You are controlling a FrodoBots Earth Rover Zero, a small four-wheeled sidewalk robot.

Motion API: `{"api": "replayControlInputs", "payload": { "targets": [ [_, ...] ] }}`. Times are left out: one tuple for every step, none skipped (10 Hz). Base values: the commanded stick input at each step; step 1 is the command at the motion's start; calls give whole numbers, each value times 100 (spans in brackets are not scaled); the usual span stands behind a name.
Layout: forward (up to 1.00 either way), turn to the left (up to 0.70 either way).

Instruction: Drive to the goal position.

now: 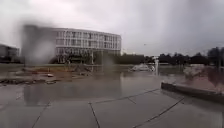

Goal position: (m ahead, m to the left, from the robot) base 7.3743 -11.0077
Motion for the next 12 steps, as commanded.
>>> {"api": "replayControlInputs", "payload": {
  "targets": [
    [70,0],
    [70,0],
    [70,0],
    [70,0],
    [70,0],
    [70,0],
    [70,0],
    [70,0],
    [70,0],
    [70,0],
    [70,0],
    [70,0]
  ]
}}
